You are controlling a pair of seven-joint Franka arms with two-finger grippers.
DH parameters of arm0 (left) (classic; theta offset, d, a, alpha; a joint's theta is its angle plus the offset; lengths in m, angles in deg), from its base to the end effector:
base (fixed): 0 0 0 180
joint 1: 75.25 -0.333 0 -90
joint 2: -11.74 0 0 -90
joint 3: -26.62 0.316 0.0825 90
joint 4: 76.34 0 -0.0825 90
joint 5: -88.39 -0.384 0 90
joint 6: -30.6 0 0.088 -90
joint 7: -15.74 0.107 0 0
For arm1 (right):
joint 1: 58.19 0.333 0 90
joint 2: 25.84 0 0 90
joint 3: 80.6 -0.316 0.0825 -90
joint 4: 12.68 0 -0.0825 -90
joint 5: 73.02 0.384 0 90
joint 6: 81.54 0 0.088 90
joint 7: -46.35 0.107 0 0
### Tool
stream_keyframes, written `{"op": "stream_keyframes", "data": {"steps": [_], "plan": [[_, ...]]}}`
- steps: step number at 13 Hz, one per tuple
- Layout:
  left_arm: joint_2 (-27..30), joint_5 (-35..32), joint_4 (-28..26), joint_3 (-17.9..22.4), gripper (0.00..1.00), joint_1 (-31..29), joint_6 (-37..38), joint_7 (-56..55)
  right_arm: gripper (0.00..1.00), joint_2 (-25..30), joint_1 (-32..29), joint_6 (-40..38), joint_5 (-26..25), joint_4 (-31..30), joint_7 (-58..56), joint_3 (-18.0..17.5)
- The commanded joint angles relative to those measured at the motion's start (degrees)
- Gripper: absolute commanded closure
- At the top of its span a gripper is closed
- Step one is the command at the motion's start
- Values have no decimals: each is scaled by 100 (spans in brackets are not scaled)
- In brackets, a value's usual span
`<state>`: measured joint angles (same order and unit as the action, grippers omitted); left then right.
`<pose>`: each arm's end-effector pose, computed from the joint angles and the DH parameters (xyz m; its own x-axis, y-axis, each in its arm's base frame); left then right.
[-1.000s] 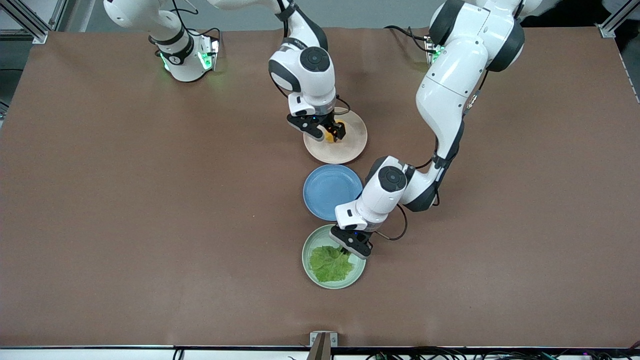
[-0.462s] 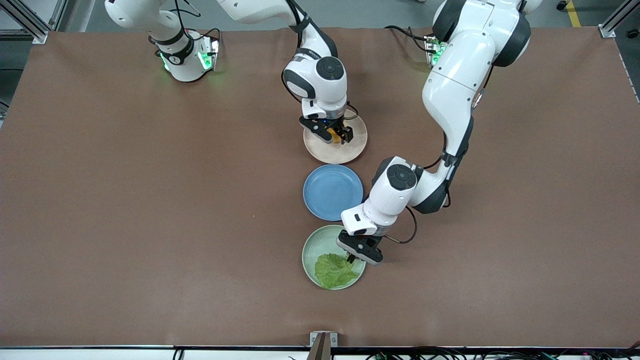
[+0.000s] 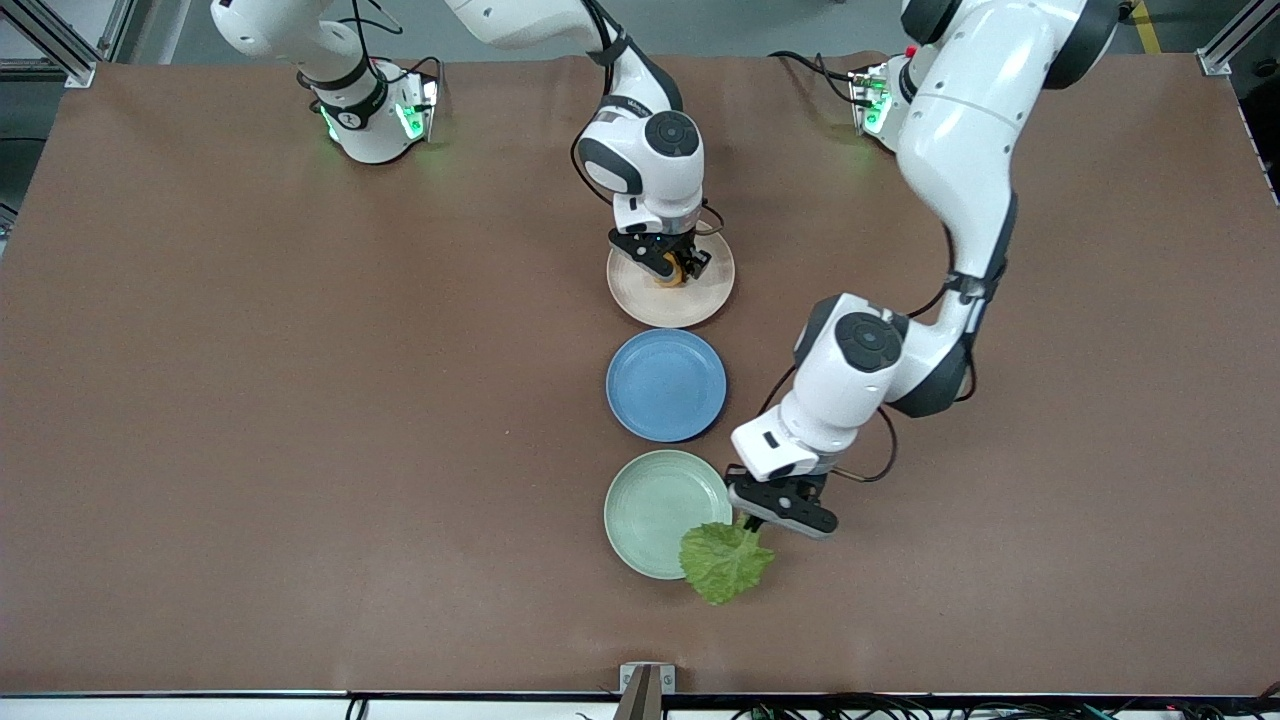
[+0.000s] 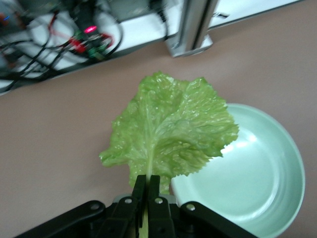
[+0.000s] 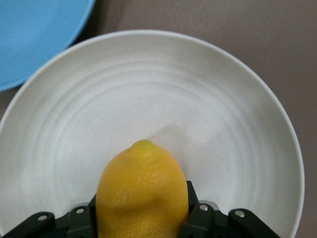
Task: Pick lemon and lettuce from plates
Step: 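Lift the lettuce off the plate while the right gripper lifts the lemon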
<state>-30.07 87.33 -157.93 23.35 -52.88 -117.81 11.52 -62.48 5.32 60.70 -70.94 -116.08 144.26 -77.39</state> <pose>0.6922 -0.3213 0.3119 0.8517 -0.3123 0.4209 -0.3670 -0.9287 0.0537 0.3233 0.5717 0.1930 0.7819 -0.6234 0.0045 -0.6227 -0.7814 -0.0408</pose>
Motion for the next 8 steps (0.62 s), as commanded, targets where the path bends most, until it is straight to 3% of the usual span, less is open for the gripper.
{"op": "stream_keyframes", "data": {"steps": [1,3,8], "plan": [[1058,-105,-1383,2,94,-337,84,-106,100,226,-232,-309,-128,5,-287,48],[1384,-105,-1894,2,94,-461,119,-97,100,665,-627,-1012,-129,-13,-1384,40],[1772,-175,-2887,11,94,-996,137,34,100,1737,-2225,-1252,-85,-618,-3993,22]]}}
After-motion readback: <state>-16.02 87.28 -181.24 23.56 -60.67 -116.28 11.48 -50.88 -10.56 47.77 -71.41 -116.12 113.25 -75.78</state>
